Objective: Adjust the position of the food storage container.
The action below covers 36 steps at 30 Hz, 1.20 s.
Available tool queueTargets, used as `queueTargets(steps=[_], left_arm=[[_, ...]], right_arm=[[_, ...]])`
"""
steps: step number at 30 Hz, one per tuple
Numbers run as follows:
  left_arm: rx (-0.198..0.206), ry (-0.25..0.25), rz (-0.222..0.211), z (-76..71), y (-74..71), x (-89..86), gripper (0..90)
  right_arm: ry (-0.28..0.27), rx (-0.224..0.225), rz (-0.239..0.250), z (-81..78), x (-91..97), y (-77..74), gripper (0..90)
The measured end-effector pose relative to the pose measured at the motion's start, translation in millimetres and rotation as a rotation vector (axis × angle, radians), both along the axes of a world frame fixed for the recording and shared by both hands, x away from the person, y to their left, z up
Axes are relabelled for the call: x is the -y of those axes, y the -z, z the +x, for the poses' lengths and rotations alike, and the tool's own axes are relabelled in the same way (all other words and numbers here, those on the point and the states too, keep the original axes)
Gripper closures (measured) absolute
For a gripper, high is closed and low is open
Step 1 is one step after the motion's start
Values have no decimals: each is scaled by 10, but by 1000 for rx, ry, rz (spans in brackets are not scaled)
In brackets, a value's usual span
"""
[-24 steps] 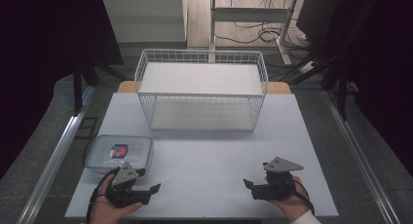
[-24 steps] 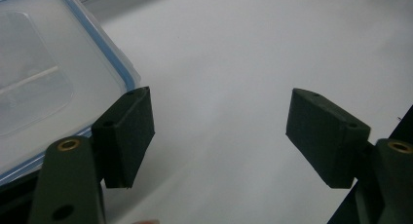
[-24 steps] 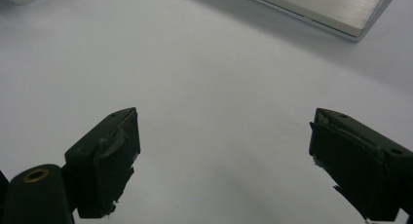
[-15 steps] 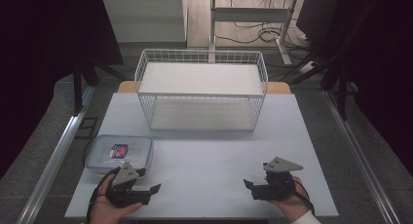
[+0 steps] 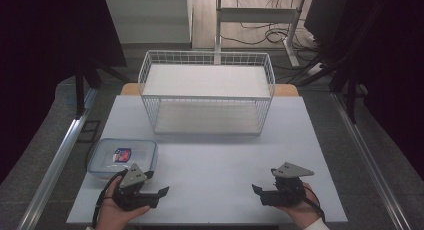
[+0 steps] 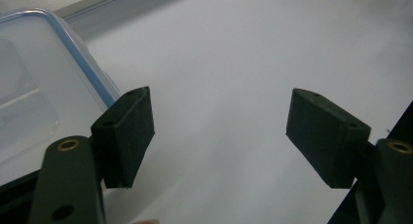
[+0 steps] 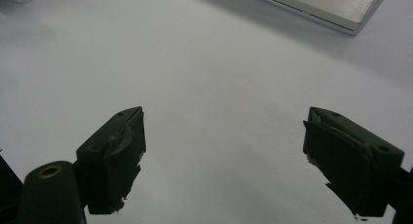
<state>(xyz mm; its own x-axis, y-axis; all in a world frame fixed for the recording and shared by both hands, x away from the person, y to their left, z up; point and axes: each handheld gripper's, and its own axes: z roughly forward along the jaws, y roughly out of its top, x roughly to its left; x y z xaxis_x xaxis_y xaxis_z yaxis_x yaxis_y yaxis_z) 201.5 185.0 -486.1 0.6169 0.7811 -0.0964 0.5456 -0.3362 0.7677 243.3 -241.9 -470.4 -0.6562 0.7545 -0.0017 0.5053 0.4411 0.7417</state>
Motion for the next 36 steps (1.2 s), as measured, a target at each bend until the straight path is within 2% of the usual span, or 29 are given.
queueTargets(steps=[6, 14, 19, 24, 28, 35, 36], left_arm=[[13, -22, 1, 29, -151, -25, 254], [-37, -48, -26, 188, -296, -78, 255], [-29, -48, -22, 232, -399, -126, 255], [-29, -112, -29, 270, -541, -301, 259], [-32, -137, -37, 299, -594, -434, 259], [-46, -169, -51, 366, -597, -626, 269], [-53, -187, -47, 404, -573, -687, 278]], right_arm=[[-16, 0, 2, 18, 41, -7, 173], [6, 0, 12, 52, 143, -15, 189], [15, 1, 13, 47, 158, -12, 193], [18, -4, 1, 49, 142, 6, 196], [18, -8, -5, 44, 128, 16, 197], [22, -7, -13, 40, 120, 25, 197], [25, -7, -17, 42, 119, 30, 197]])
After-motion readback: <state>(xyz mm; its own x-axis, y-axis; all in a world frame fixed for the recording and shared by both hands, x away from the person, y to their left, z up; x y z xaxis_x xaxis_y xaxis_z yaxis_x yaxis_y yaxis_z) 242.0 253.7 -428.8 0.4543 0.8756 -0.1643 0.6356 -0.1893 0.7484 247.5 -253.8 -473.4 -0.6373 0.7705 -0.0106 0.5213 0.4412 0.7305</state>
